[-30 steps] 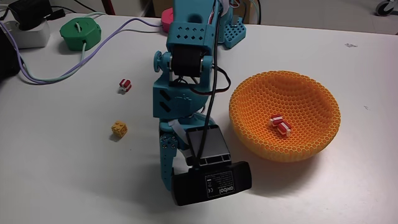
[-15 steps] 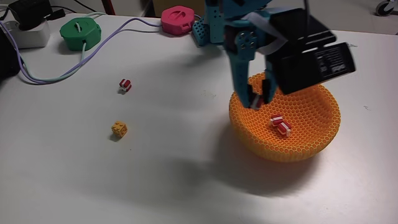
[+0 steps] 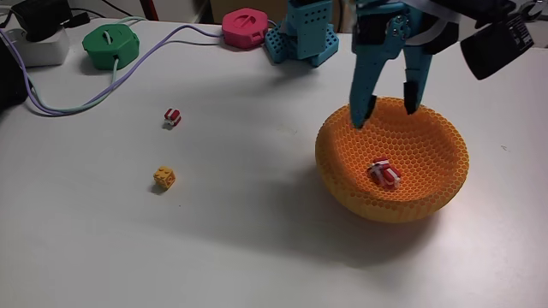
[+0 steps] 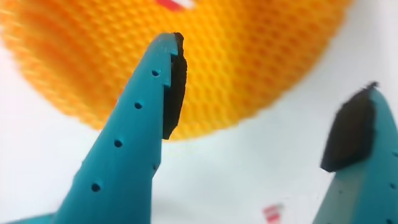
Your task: Place cube pieces into the yellow basket
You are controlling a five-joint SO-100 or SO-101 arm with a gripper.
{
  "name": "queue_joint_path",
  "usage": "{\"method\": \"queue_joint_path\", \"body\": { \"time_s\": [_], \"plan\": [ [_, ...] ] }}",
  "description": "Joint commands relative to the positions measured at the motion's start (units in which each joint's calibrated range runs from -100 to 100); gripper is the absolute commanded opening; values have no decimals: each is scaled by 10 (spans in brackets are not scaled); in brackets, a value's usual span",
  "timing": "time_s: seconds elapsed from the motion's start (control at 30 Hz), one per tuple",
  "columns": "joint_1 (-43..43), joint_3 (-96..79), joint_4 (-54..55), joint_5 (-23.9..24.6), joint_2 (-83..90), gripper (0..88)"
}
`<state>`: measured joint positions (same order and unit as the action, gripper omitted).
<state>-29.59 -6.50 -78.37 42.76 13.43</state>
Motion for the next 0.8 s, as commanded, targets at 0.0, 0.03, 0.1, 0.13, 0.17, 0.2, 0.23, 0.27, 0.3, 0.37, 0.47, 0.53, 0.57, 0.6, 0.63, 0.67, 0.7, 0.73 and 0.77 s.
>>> {"method": "queue_joint_path", "body": {
  "time_s": [0.0,0.03,0.1,0.13,0.17,0.2,0.23,0.27,0.3,0.37,0.47,0.53,0.57,0.6,0.63,0.67,0.7,0.73,0.77],
  "plan": [
    [60,14,-16,-36,48,485],
    [88,18,-27,-51,52,488],
    [144,29,-39,-67,56,494],
    [177,32,-33,-78,56,492],
    [216,35,-33,-88,56,489],
    [261,36,-33,-101,56,481],
    [304,36,-26,-114,55,474],
    [344,28,-18,-119,52,466],
    [380,14,-2,-120,48,455],
    [436,-23,34,-111,32,425],
    [490,-71,82,-101,-10,390],
    [511,-90,106,-95,-45,366],
    [515,-101,119,-85,-60,353],
    [515,-111,132,-74,-74,338],
    [515,-123,153,-64,-83,329],
    [513,-135,171,-51,-93,316],
    [509,-143,189,-37,-99,306],
    [507,-151,207,-25,-105,304],
    [506,-153,221,-15,-113,301]
  ]
}}
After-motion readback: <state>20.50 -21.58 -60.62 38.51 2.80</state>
